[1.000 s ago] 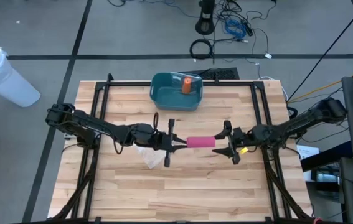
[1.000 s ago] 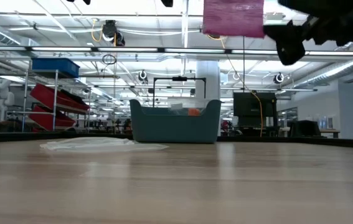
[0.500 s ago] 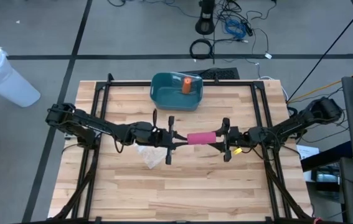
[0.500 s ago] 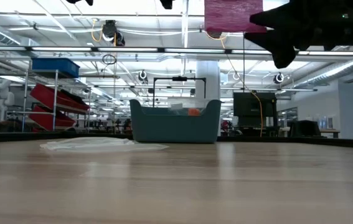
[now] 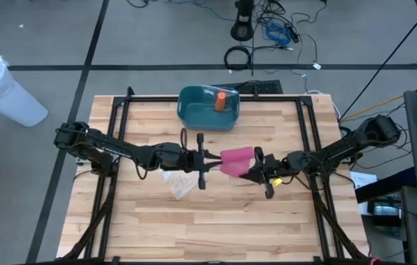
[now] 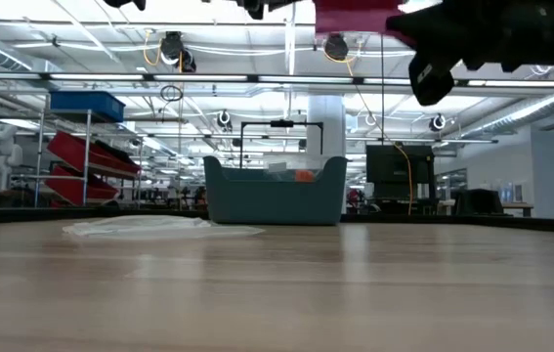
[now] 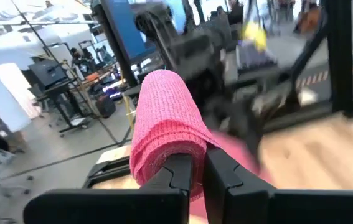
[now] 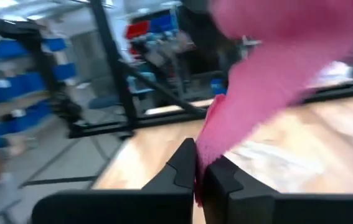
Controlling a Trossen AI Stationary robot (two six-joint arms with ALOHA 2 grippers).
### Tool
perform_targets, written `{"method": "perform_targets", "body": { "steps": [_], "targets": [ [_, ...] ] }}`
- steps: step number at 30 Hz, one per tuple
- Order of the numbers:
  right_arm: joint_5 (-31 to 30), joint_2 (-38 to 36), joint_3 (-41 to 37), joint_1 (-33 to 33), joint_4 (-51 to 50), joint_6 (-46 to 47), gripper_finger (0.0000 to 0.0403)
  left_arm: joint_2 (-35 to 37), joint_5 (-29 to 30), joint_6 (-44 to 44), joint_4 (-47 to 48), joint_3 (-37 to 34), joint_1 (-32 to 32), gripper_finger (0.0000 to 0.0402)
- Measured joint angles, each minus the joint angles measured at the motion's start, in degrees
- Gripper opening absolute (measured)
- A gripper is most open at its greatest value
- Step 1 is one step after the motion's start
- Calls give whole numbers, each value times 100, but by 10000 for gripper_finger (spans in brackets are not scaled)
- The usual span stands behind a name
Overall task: Roll bandage
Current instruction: Roll the pink bandage
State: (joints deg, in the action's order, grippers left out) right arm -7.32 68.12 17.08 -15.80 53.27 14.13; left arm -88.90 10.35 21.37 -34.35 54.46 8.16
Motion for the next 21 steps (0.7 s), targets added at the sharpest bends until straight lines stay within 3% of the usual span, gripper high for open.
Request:
{"method": "perform_targets", "body": {
  "steps": [6,18,21],
  "targets": [
    [451,-207,142,-188,13,171,0,0,-2,748,386,0,-37,15],
    [364,-769,142,37,159,951,0,0,-134,532,772,2,-2,15],
    [-51,-769,142,84,-288,1275,0,0,-133,331,993,2,66,15]
  ]
}}
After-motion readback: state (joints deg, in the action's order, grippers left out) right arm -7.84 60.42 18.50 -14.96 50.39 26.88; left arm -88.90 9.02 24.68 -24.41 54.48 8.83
